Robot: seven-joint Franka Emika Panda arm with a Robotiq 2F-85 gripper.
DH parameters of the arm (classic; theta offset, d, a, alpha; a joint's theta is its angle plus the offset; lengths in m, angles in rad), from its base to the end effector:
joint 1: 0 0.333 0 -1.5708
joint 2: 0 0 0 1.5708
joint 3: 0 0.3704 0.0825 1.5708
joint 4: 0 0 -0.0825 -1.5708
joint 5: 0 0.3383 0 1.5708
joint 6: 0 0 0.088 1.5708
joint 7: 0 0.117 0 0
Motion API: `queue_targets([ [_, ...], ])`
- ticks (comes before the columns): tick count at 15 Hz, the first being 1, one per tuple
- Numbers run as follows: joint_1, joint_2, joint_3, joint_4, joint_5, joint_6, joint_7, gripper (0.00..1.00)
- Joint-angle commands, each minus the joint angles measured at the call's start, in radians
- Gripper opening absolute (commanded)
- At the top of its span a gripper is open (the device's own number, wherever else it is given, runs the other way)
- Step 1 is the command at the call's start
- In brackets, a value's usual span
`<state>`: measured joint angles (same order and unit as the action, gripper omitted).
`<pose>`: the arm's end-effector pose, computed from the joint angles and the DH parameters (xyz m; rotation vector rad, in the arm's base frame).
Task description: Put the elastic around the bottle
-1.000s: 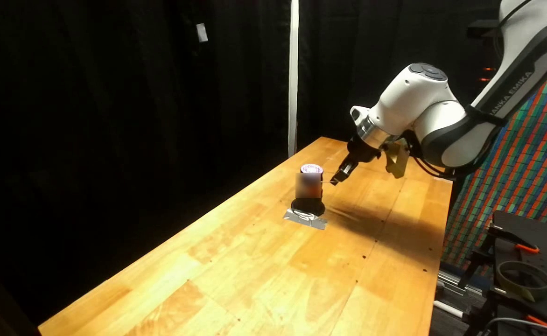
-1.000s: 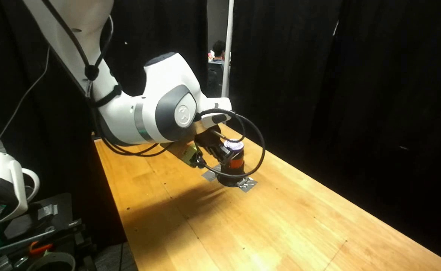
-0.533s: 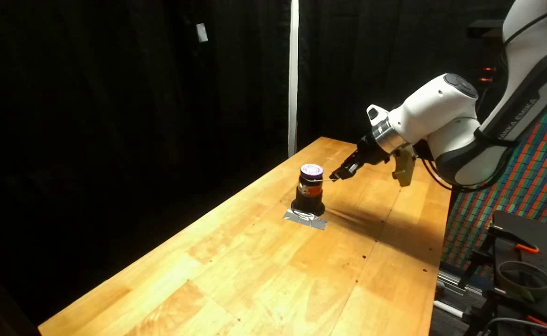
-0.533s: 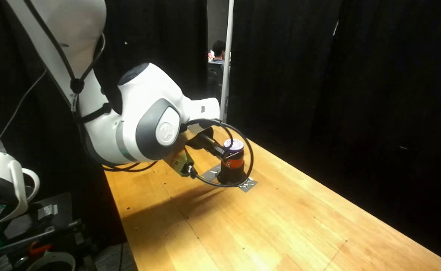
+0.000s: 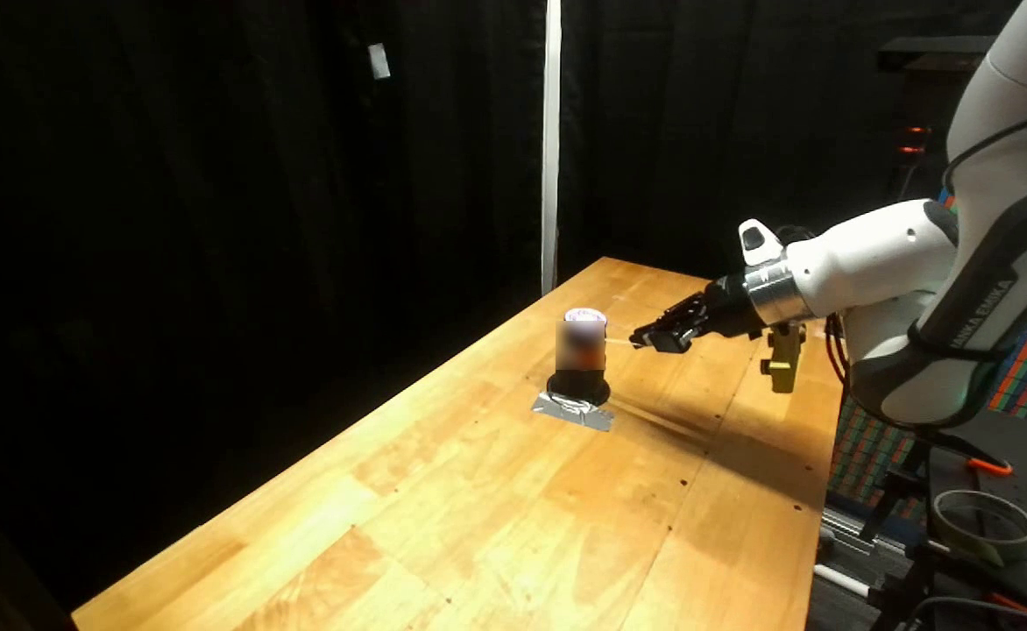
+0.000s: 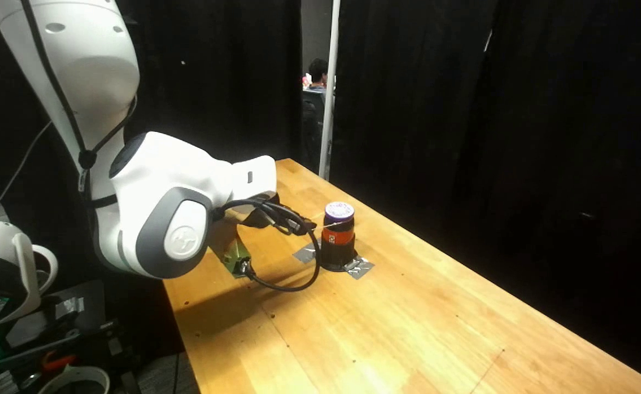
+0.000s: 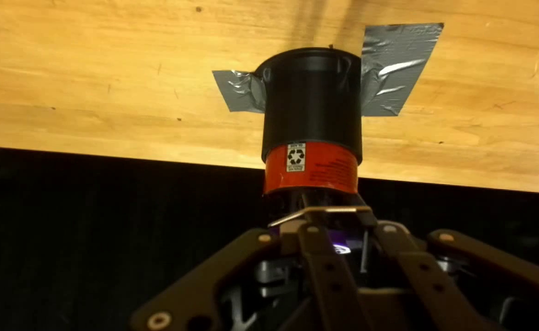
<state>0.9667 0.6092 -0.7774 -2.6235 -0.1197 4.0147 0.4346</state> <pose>0.4655 0.1386 0.2915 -2.7826 -0.2531 -1.4302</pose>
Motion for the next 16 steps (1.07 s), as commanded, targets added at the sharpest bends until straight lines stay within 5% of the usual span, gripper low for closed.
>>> queue_targets([
  [1, 0.077, 0.076, 0.006, -0.054, 0.160, 0.158, -0.028, 0.20],
  [2, -0.081, -0.008, 0.199, -0.061, 0.273, 0.182, -0.210, 0.20],
  [5, -0.204, 0.002, 0.390, -0.052, 0.419, 0.288, -0.335, 0.20],
  [6, -0.023, 0.024, 0.229, -0.031, 0.418, 0.214, -0.242, 0.20],
  [9, -0.004, 0.039, 0.226, -0.021, 0.477, 0.238, -0.260, 0.20],
  [12, 0.095, 0.043, 0.161, -0.023, 0.539, 0.225, -0.248, 0.20],
  [14, 0.081, 0.009, 0.158, -0.055, 0.526, 0.233, -0.263, 0.20],
  [15, -0.075, -0.109, 0.295, -0.068, 0.537, 0.218, -0.429, 0.19],
  [16, -0.024, -0.171, 0.220, -0.093, 0.518, 0.109, -0.479, 0.45],
])
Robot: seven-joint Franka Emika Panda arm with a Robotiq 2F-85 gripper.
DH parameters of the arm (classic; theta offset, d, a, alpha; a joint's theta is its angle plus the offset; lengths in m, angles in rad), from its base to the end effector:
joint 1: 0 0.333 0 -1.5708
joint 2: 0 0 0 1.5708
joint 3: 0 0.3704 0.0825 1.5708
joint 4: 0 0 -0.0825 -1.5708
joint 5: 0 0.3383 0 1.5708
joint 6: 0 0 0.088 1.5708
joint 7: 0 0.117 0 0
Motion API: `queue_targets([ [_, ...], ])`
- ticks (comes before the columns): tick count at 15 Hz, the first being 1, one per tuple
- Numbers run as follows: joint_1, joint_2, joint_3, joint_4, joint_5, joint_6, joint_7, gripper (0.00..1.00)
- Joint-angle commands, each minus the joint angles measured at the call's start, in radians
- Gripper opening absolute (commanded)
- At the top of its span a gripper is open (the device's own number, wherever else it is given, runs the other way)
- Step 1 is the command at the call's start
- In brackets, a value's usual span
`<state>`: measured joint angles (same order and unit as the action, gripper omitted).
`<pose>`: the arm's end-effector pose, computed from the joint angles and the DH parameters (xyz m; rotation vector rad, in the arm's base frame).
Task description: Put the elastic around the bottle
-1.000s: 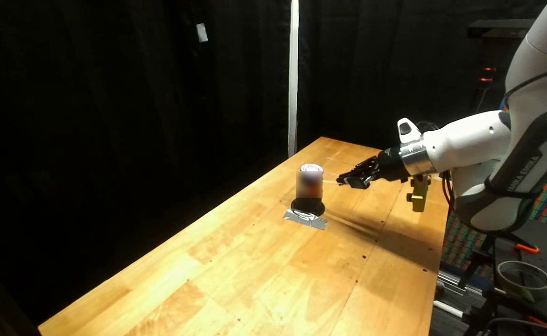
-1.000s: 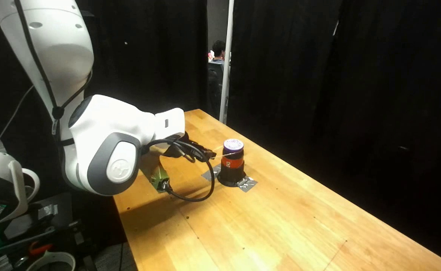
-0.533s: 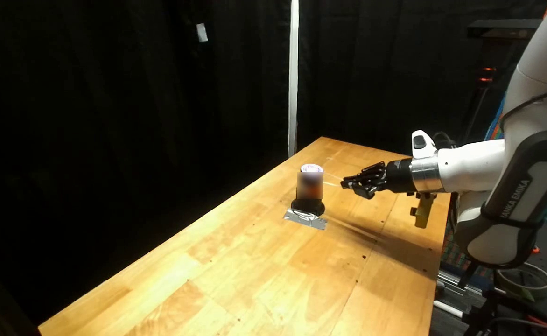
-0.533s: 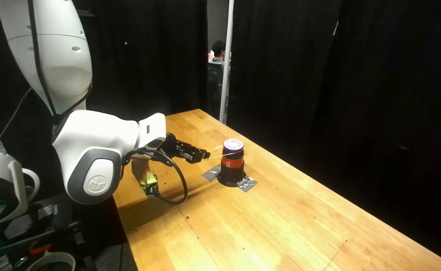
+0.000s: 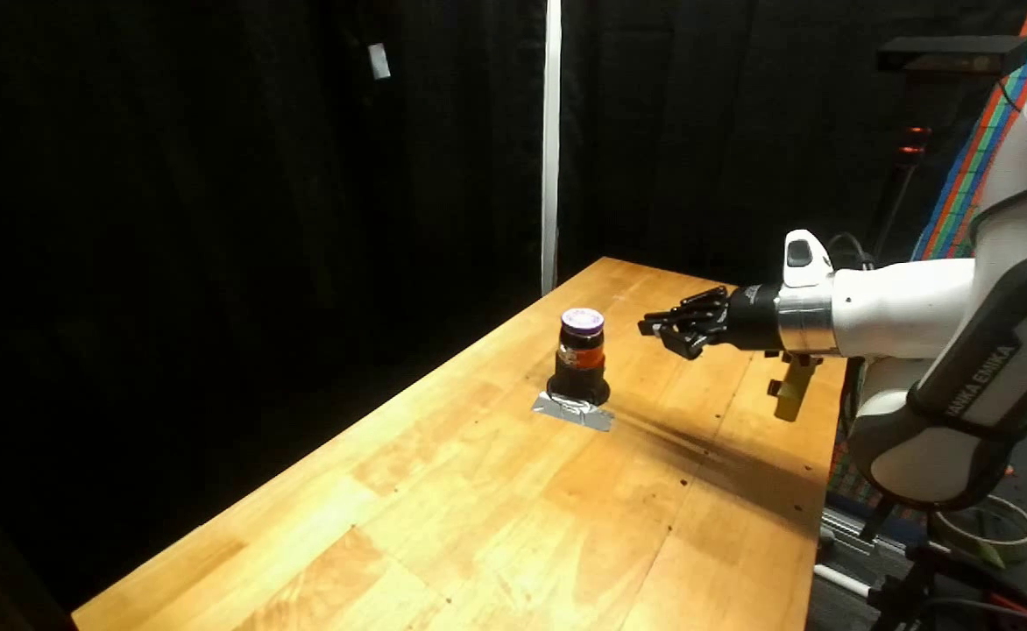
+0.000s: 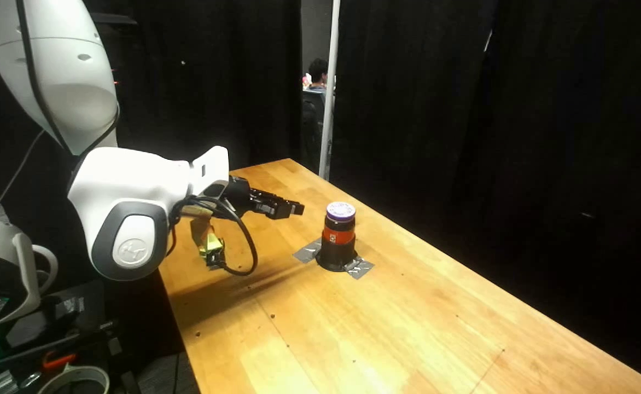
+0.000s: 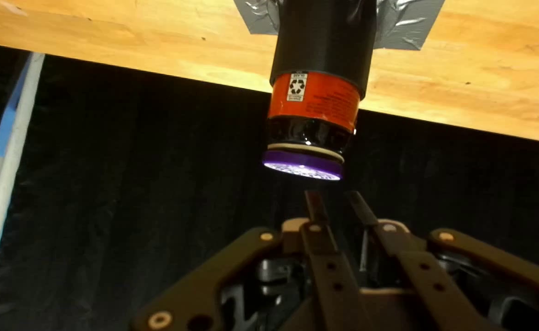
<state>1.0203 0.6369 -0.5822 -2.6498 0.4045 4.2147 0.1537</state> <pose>0.4336 0.1716 0.2970 2.4991 0.2091 1.6604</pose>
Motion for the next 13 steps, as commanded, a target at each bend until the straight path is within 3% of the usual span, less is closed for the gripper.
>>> queue_targets([
  [1, 0.017, -0.226, -0.095, -0.086, -0.042, -0.215, -0.197, 0.44],
  [2, -0.008, -0.265, -0.097, -0.091, -0.033, -0.283, -0.276, 0.48],
  [5, 0.111, -0.343, -0.279, -0.071, 0.081, -0.541, -0.484, 0.70],
  [9, 0.405, -0.269, -0.617, 0.041, 0.339, -0.899, -0.776, 0.99],
  [12, 0.620, -0.138, -0.864, 0.089, 0.359, -1.162, -0.747, 1.00],
  [13, 0.503, -0.261, -0.747, 0.050, 0.321, -1.050, -0.765, 1.00],
])
